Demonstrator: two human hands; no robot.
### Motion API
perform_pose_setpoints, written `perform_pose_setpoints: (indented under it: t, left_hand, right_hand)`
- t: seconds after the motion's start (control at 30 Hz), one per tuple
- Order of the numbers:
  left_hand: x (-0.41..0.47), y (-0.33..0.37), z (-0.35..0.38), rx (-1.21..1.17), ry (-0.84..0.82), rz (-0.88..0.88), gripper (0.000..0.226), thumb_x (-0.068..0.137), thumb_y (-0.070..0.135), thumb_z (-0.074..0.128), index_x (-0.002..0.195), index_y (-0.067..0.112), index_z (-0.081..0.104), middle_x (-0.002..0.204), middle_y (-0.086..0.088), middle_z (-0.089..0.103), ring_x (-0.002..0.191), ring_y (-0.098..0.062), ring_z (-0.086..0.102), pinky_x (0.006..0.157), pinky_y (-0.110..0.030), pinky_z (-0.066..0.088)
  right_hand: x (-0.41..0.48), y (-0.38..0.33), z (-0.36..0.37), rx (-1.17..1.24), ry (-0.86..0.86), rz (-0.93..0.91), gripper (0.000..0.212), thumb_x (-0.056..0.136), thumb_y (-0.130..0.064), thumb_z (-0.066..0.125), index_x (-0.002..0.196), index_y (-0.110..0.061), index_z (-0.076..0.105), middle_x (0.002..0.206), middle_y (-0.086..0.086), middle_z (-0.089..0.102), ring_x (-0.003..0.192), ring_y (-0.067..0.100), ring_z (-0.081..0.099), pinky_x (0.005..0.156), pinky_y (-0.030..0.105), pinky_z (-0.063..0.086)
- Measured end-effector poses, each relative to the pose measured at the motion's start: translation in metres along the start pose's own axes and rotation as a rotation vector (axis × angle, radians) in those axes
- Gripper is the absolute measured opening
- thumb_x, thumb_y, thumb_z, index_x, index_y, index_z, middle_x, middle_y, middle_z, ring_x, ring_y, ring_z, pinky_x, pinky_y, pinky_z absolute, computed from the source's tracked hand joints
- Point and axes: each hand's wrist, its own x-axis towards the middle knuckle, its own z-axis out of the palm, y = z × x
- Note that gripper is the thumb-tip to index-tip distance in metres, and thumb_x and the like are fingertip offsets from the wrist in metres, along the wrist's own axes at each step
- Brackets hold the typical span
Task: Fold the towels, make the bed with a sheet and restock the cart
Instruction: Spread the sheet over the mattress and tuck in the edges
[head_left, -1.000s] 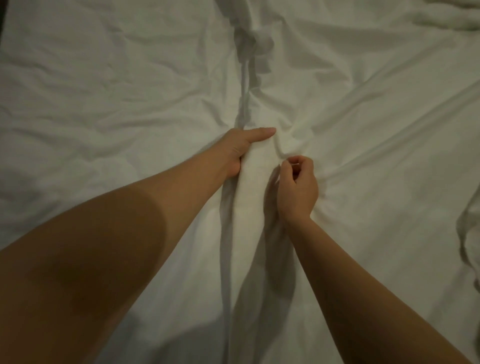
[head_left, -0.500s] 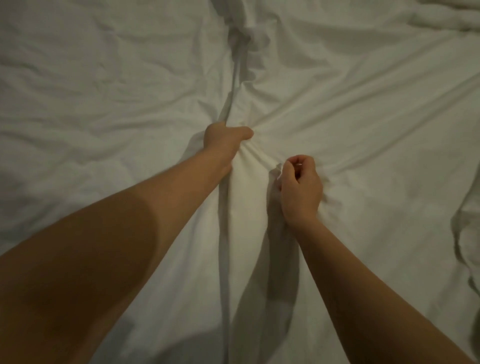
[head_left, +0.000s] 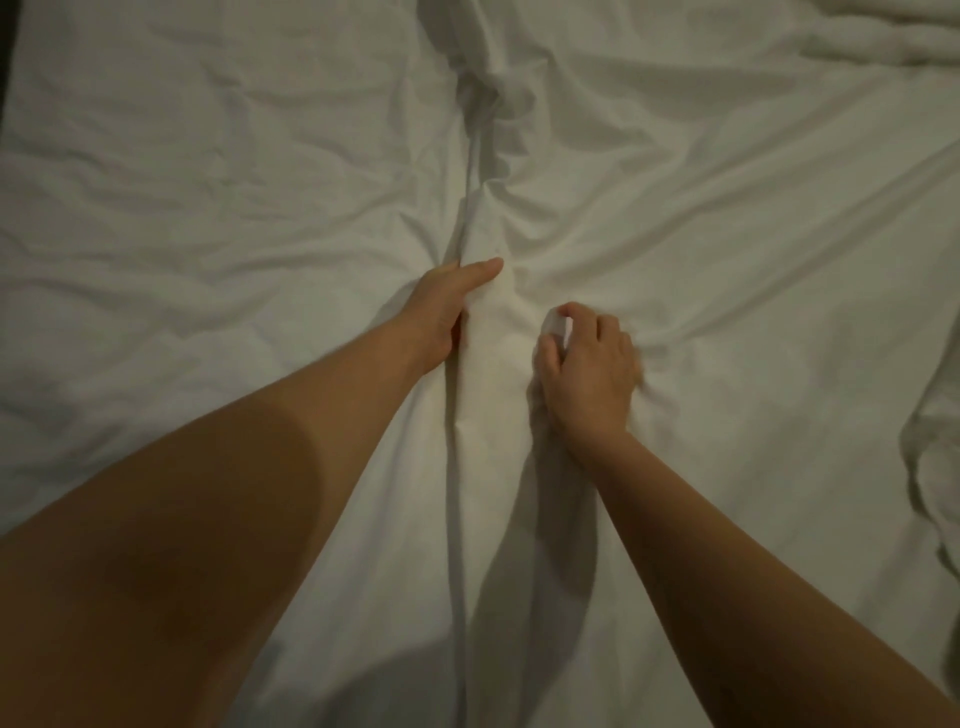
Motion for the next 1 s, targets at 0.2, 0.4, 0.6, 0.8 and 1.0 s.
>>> perform_pose_setpoints:
  t: [0.2, 0.4, 0.6, 0.8, 1.0]
  left_hand:
    - [-0.014, -0.019, -0.001, 0.142, 0.056, -0.001, 0.041, 0.086, 0.025, 0.066, 0.122, 0.006, 0.059, 0.109, -0.009, 0.068, 0.095, -0.021, 0.066, 0.083, -0.032, 0.052]
    - [-0.037, -0.042, 0.002, 0.066, 0.089, -0.116, 0.046, 0.085, 0.023, 0.067, 0.124, 0.002, 0.057, 0.113, -0.015, 0.066, 0.087, -0.024, 0.067, 0.068, -0.029, 0.056]
    - [-0.060, -0.058, 0.004, 0.005, 0.055, -0.192, 0.027, 0.088, 0.030, 0.063, 0.106, 0.010, 0.067, 0.096, -0.007, 0.071, 0.086, -0.021, 0.067, 0.081, -0.034, 0.053]
    - [-0.078, -0.069, 0.008, -0.027, 0.055, -0.168, 0.033, 0.094, 0.045, 0.048, 0.096, 0.018, 0.067, 0.084, 0.003, 0.074, 0.069, -0.014, 0.071, 0.072, -0.033, 0.053]
    - [-0.097, -0.076, 0.021, -0.064, 0.102, -0.107, 0.037, 0.096, 0.047, 0.043, 0.094, 0.018, 0.067, 0.081, 0.002, 0.074, 0.084, -0.016, 0.064, 0.086, -0.034, 0.047]
  right_hand:
    - [-0.008, 0.016, -0.014, -0.023, -0.055, -0.058, 0.042, 0.093, -0.030, 0.049, 0.133, -0.020, 0.046, 0.130, 0.008, 0.048, 0.118, 0.027, 0.045, 0.100, 0.037, 0.030]
    - [-0.031, 0.060, -0.042, -0.113, -0.035, 0.098, 0.043, 0.092, -0.031, 0.047, 0.135, -0.024, 0.045, 0.140, 0.004, 0.041, 0.127, 0.027, 0.035, 0.103, 0.040, 0.024]
    - [-0.061, 0.109, -0.076, -0.126, 0.051, 0.244, 0.031, 0.096, -0.034, 0.043, 0.118, -0.022, 0.063, 0.144, 0.001, 0.040, 0.133, 0.025, 0.028, 0.106, 0.041, 0.019]
    - [-0.104, 0.162, -0.120, -0.149, 0.135, 0.337, 0.030, 0.096, -0.030, 0.046, 0.118, -0.020, 0.064, 0.138, 0.004, 0.046, 0.132, 0.025, 0.031, 0.106, 0.039, 0.017]
    - [-0.114, 0.227, -0.159, -0.118, 0.231, 0.581, 0.038, 0.094, -0.024, 0.048, 0.131, -0.019, 0.054, 0.142, 0.009, 0.042, 0.128, 0.034, 0.037, 0.105, 0.044, 0.026]
